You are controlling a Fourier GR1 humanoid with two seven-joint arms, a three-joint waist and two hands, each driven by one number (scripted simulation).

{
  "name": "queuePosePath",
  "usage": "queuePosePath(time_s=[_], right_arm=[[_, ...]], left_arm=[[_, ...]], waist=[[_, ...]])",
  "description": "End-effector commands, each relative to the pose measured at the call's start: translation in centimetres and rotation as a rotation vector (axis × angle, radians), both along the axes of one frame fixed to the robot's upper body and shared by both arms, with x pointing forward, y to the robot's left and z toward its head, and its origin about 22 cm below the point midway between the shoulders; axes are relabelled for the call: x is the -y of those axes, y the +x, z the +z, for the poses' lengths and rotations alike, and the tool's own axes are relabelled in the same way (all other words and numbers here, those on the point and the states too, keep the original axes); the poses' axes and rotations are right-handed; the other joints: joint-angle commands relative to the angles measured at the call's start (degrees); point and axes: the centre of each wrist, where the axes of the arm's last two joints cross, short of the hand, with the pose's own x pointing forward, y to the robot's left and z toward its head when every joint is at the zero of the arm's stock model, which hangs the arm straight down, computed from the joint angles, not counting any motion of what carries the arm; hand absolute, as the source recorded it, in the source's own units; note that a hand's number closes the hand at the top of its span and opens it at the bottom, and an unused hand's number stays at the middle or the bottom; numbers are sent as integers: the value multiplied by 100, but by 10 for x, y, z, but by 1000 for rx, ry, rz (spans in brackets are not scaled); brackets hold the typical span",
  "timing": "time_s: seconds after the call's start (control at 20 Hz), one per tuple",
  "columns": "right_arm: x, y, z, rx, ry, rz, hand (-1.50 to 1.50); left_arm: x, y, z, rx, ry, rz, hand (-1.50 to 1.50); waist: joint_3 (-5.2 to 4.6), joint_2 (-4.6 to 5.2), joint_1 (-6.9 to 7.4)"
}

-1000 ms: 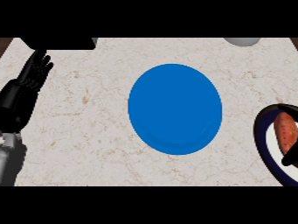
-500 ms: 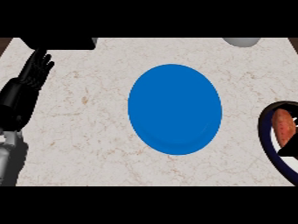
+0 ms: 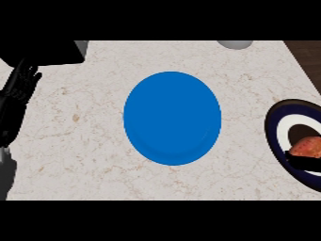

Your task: Pick the sweet potato from the plate and place it in the plate

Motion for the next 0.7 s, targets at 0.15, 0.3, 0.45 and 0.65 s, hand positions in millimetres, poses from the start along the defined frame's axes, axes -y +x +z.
queuePosePath(time_s=[0.15,0.3,0.45,0.65], right_arm=[[-25,-66,-17,51,-142,-240,150],[-70,-72,0,179,-81,-223,150],[-102,-78,32,347,-93,-160,150],[-153,-92,77,547,-30,-103,150]], left_arm=[[-15,-11,-3,-17,16,70,0],[-13,-10,4,0,9,53,0],[-12,-13,-3,-16,8,46,0],[-5,-12,0,-2,16,-2,0]], waist=[[27,-53,-353],[39,-30,-237],[32,-17,-162],[54,40,88]])
